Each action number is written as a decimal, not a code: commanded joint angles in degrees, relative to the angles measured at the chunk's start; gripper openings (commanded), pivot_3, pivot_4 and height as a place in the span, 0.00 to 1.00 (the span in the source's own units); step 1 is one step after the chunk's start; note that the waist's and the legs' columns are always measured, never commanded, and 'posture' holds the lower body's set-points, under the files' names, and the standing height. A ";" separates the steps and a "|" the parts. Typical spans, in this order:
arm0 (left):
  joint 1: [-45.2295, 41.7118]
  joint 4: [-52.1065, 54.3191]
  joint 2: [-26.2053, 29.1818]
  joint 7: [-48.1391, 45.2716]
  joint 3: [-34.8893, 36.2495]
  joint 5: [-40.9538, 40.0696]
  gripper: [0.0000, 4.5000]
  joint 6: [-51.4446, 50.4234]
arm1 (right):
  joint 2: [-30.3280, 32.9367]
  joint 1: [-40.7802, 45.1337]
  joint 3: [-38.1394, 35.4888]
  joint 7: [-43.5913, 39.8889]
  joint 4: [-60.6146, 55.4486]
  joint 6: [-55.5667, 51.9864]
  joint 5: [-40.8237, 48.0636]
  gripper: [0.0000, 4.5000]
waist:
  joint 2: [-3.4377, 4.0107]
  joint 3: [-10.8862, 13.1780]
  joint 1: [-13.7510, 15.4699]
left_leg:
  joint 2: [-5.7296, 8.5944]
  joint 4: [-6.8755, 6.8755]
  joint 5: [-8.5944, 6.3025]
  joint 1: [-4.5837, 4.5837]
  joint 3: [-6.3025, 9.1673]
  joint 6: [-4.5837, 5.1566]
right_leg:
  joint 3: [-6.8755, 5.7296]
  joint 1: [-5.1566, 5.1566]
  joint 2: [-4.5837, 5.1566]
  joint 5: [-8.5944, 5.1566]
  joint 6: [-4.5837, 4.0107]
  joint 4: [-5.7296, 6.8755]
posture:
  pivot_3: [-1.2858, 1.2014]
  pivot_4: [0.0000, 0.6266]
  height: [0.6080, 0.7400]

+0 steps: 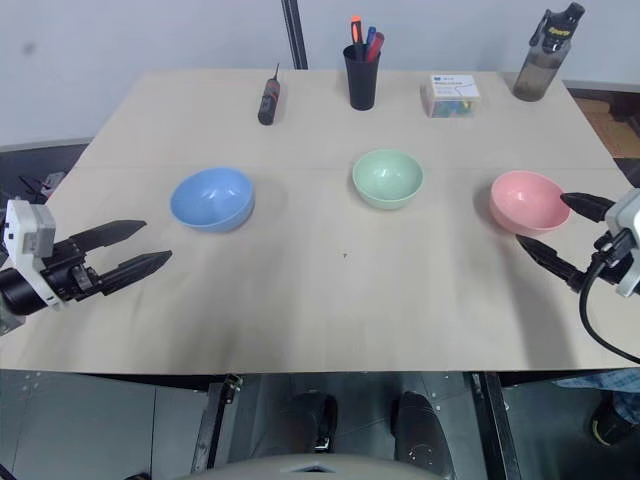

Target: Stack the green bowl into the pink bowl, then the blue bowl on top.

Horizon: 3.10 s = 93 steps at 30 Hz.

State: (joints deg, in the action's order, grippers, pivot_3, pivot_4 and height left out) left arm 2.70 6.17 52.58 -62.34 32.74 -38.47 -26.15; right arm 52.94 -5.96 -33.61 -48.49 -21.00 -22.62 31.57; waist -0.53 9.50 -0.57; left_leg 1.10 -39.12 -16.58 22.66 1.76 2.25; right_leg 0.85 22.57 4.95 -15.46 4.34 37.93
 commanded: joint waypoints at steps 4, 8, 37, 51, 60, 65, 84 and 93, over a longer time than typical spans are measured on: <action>-4.80 3.77 0.33 -0.73 -2.37 -3.02 0.98 -1.67 | 0.60 2.62 2.78 2.18 -0.77 -0.02 -3.19 1.00 | -0.01 -0.01 0.14 | 0.00 0.00 0.00 0.01 0.04 0.00 | -0.01 -0.01 0.04 0.00 0.00 0.00 | 0.52 0.24 1.00; -8.37 5.91 -0.57 -1.09 -5.14 -4.17 0.98 -1.70 | -0.39 6.29 7.42 3.43 1.28 -0.34 -5.16 1.00 | -0.01 -0.01 -0.01 | 0.03 0.00 0.01 0.02 0.01 -0.03 | 0.00 0.02 0.04 0.01 0.00 0.01 | 0.52 0.24 1.00; -19.79 12.44 -8.79 2.51 -17.57 -3.76 1.00 0.59 | -8.21 27.73 29.36 7.04 20.50 2.41 -21.74 0.02 | 0.01 0.01 -0.24 | 0.08 -0.02 0.16 0.18 -0.10 -0.26 | 0.06 0.23 -0.17 0.01 0.01 0.02 | 0.52 0.24 1.00; -21.85 6.60 -11.39 9.06 -19.78 3.28 1.00 3.98 | -16.30 22.02 52.72 2.47 -6.01 -11.84 -18.08 0.02 | -0.08 -0.04 -0.03 | 0.15 -0.16 0.15 0.13 0.09 -0.26 | -0.09 0.11 -0.16 0.02 0.02 0.04 | 0.52 0.24 1.00; -22.26 8.31 -10.38 10.26 -20.84 6.95 1.00 4.00 | -20.16 25.40 48.97 2.23 -7.09 -14.80 -13.45 0.70 | -0.10 -0.05 -0.21 | 0.10 -0.10 0.17 0.15 0.08 -0.29 | -0.06 0.15 -0.23 0.01 0.02 0.04 | 0.52 0.24 1.00; -28.62 5.76 -10.19 9.94 -26.55 13.25 1.00 6.27 | -21.50 23.60 40.32 5.98 -12.24 -12.45 -10.36 0.98 | -0.13 -0.03 0.46 | 0.15 -0.10 0.17 0.18 0.14 -0.29 | -0.13 0.14 -0.18 0.01 0.02 0.03 | 0.52 0.24 1.00; -77.46 -67.27 -30.92 17.72 -65.51 63.07 1.00 61.68 | -18.57 8.32 20.45 17.40 -26.23 -13.91 -9.16 0.98 | -0.28 0.07 0.95 | 0.58 -0.15 0.13 0.42 0.12 -0.18 | -0.17 0.22 -0.14 -0.05 0.14 -0.03 | 0.52 0.24 1.00; -82.41 -77.95 -35.63 28.35 -70.67 73.84 0.40 66.74 | -18.83 4.27 18.77 21.66 -31.06 -15.71 -9.00 1.00 | -0.30 0.07 0.03 | 0.62 -0.30 0.13 0.77 0.20 -0.17 | -0.22 0.53 -0.10 -0.08 0.20 0.10 | 0.52 0.24 1.00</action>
State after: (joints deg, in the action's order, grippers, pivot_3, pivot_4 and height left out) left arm -77.69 -71.56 17.22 -35.34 -38.39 34.90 39.00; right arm 33.90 -1.65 -13.28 -27.83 -49.66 -38.45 22.16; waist -0.83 9.57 -0.55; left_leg 1.73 -39.45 -16.45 23.51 1.98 2.08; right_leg 0.61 23.17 4.85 -15.53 4.55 38.04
